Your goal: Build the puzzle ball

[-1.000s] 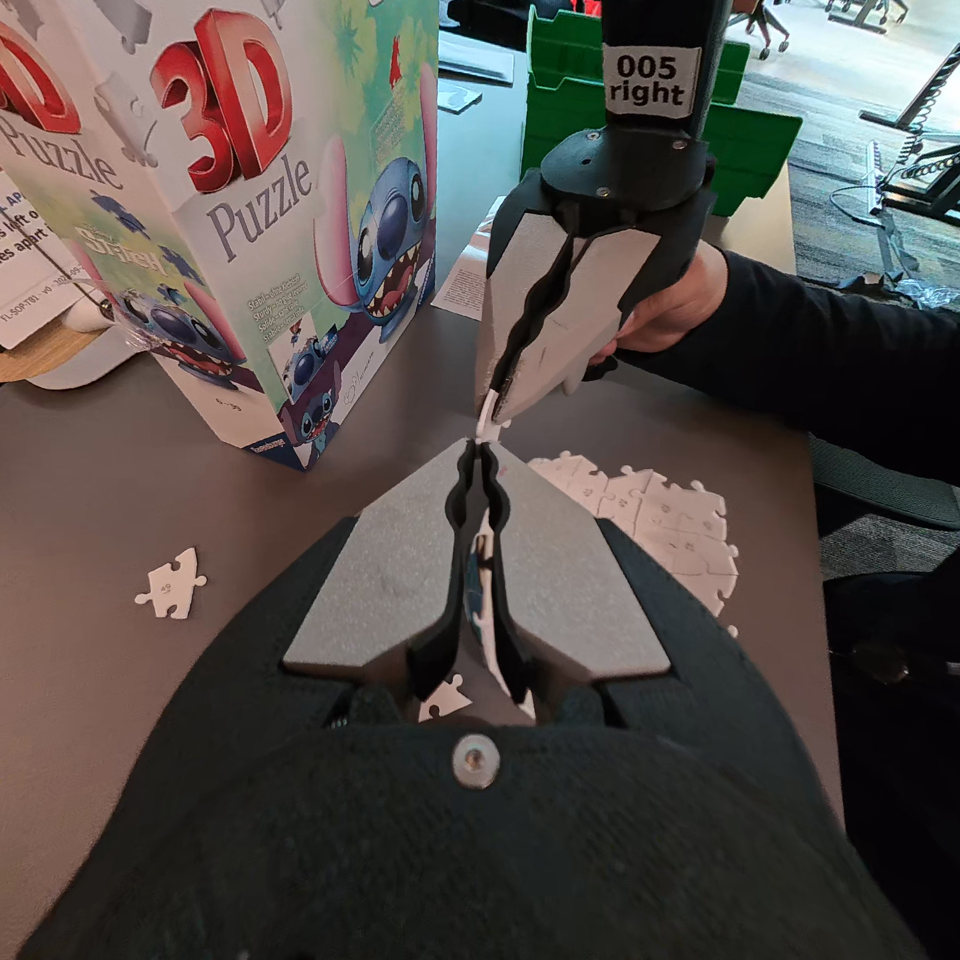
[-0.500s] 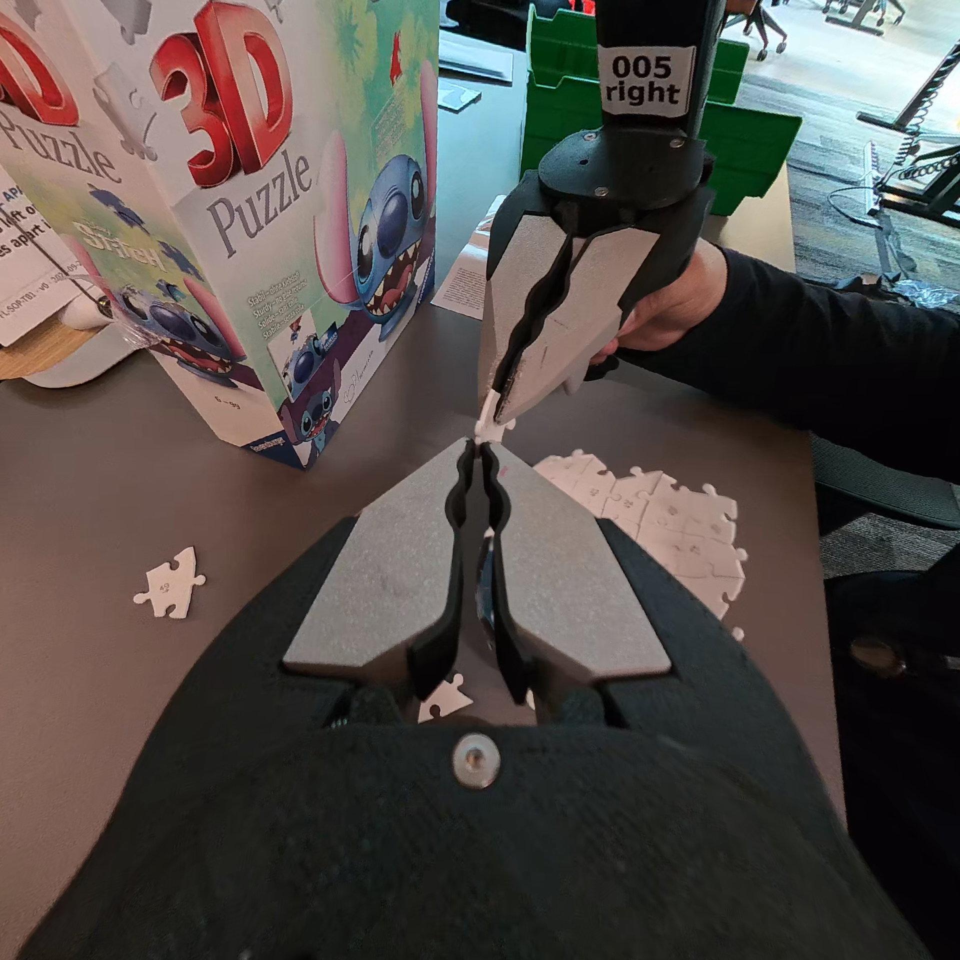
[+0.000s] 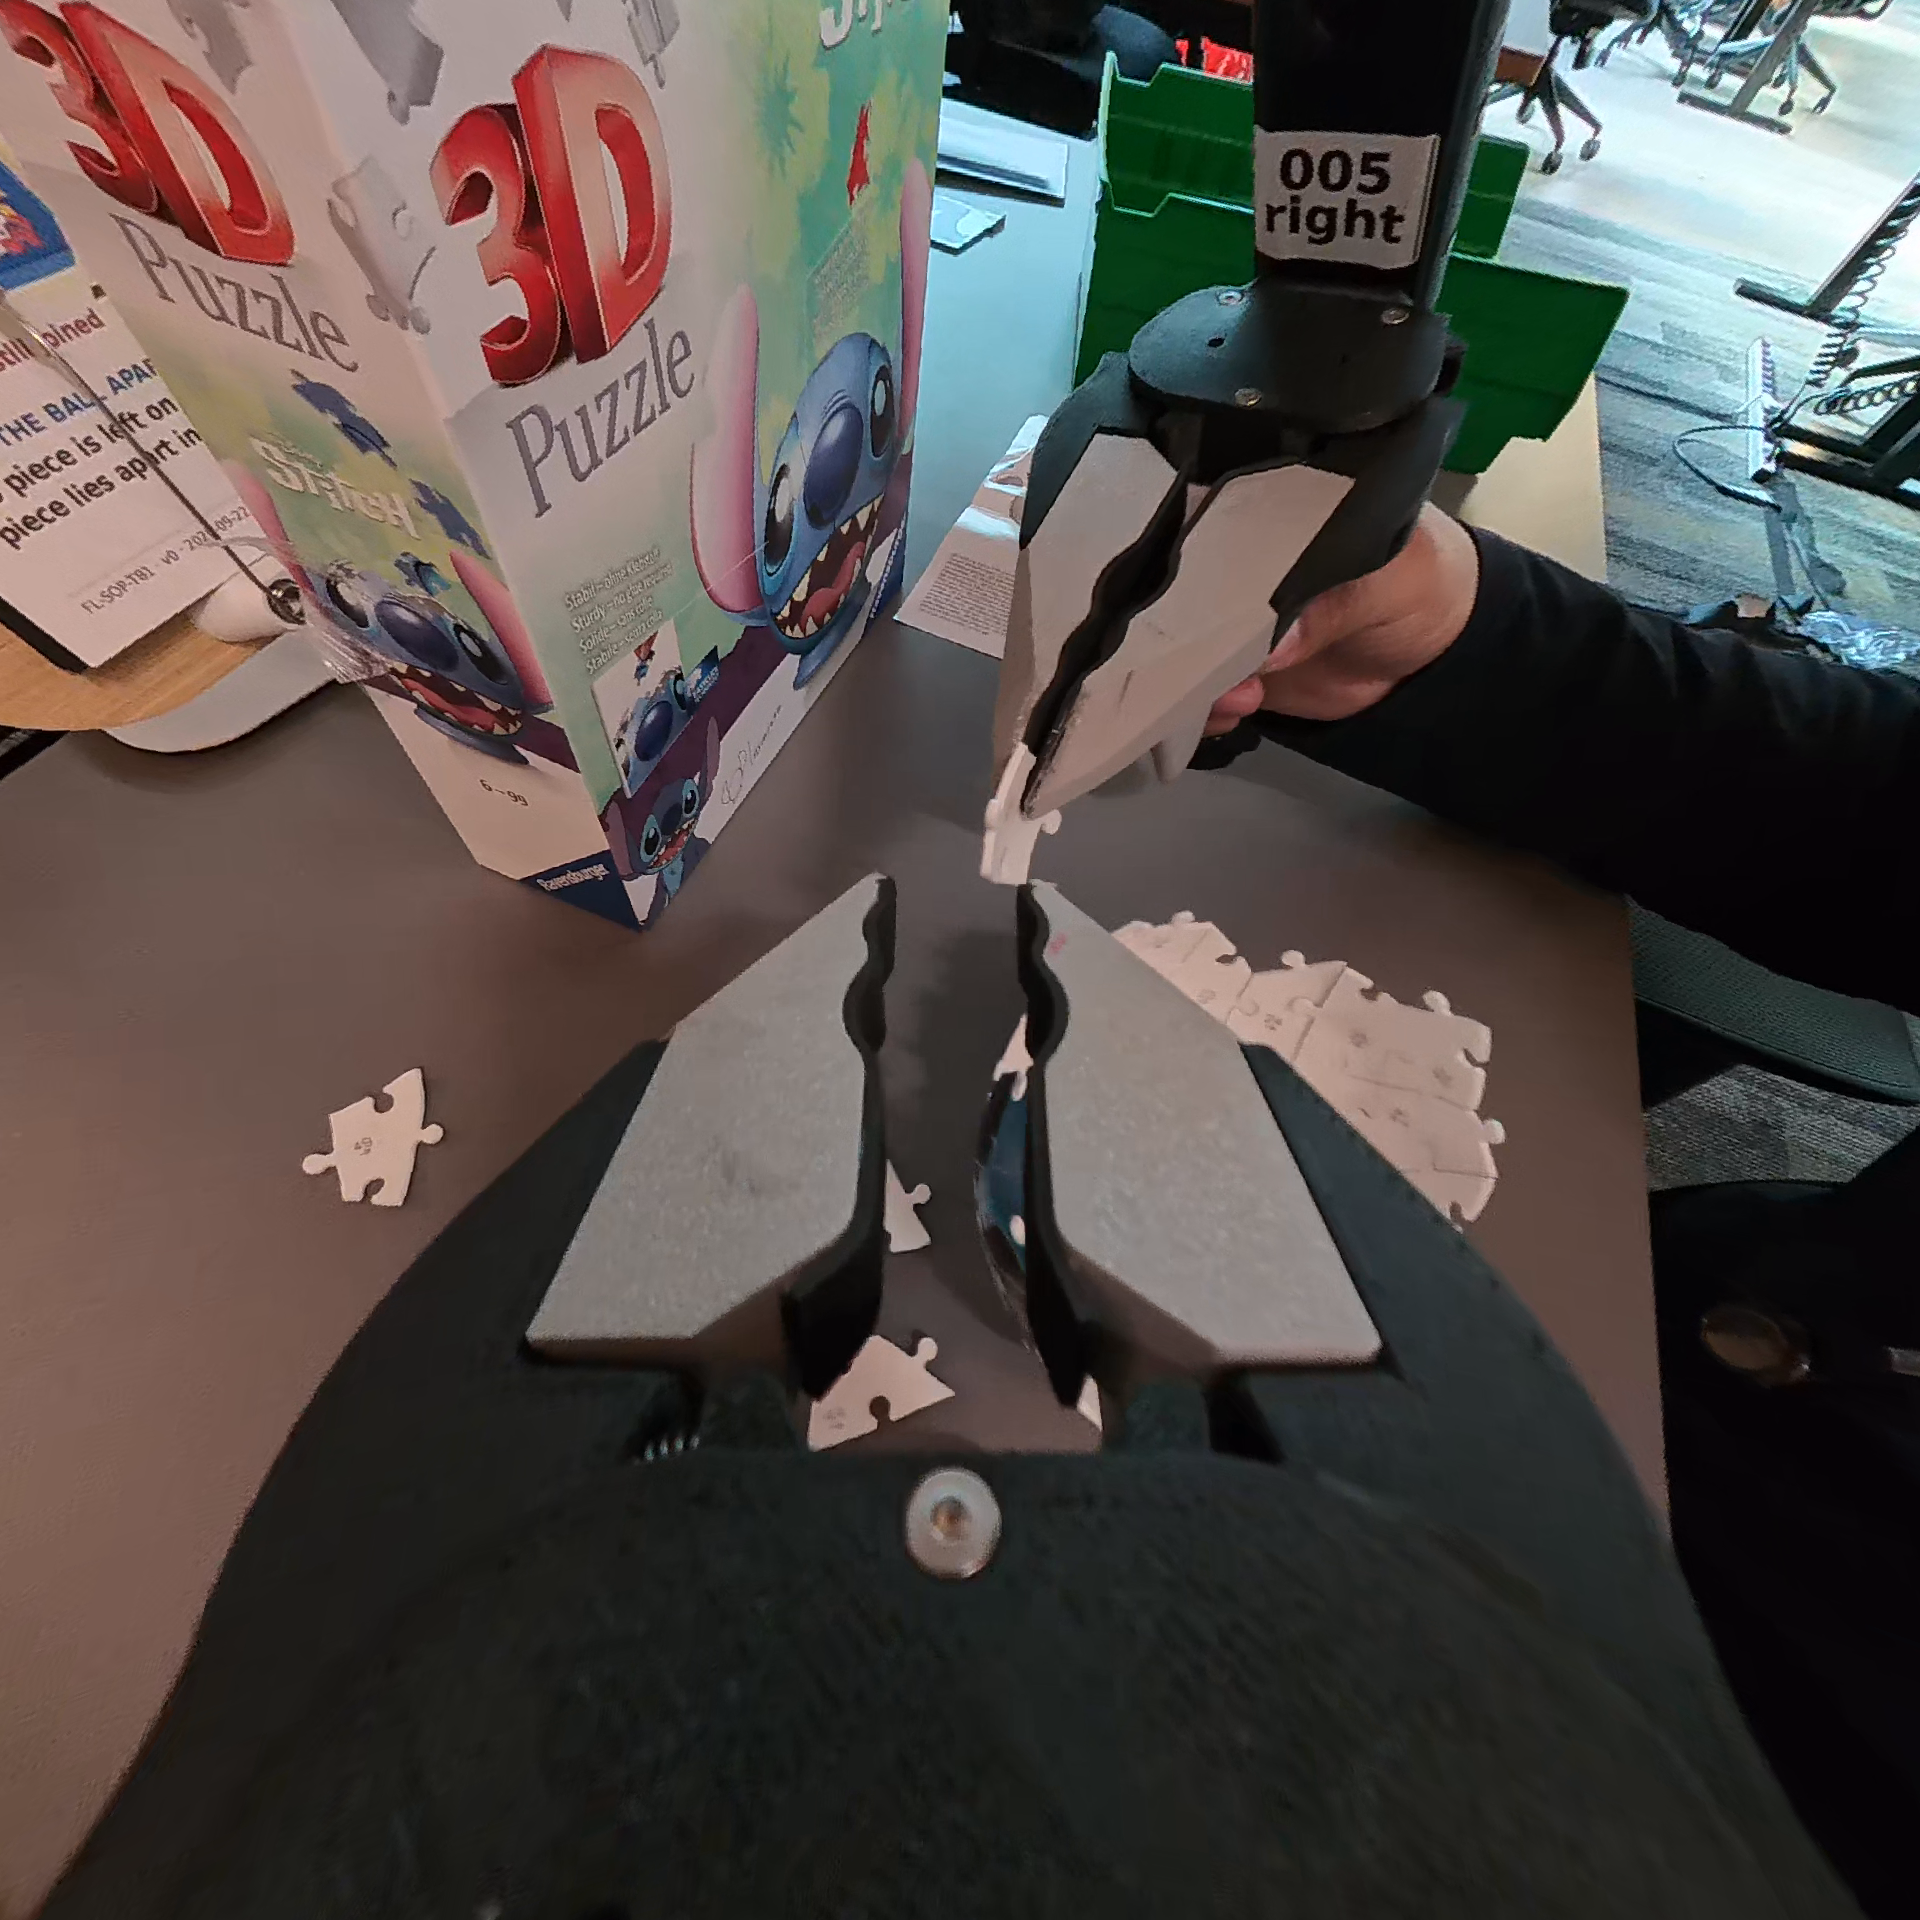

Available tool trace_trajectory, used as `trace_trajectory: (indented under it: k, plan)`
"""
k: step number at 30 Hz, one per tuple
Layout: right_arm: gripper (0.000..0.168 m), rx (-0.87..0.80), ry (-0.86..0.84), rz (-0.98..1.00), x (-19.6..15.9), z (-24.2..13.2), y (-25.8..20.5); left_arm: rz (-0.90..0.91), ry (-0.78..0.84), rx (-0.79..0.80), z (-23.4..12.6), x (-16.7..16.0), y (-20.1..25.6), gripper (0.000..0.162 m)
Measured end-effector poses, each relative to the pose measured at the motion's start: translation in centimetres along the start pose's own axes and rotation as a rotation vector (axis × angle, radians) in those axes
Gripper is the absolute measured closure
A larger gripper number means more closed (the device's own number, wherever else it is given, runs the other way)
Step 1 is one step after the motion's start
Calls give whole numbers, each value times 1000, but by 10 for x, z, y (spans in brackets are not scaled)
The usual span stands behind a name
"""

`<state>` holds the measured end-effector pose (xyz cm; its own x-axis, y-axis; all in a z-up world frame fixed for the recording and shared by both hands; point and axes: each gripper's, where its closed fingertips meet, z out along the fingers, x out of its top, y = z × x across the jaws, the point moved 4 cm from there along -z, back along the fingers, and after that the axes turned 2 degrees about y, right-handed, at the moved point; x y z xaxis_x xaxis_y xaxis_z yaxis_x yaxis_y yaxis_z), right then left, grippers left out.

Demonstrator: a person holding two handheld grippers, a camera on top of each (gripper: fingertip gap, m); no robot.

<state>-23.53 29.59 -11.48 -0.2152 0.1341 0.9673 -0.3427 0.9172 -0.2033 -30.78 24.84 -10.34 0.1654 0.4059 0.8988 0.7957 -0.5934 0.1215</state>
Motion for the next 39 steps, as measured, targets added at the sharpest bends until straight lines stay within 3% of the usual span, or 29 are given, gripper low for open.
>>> trace_trajectory:
  k: [39]
  plan:
    - [168, 19, -23, 3, -3, 3, -3, -20, 26, 33, -7, 2, -9, 139]
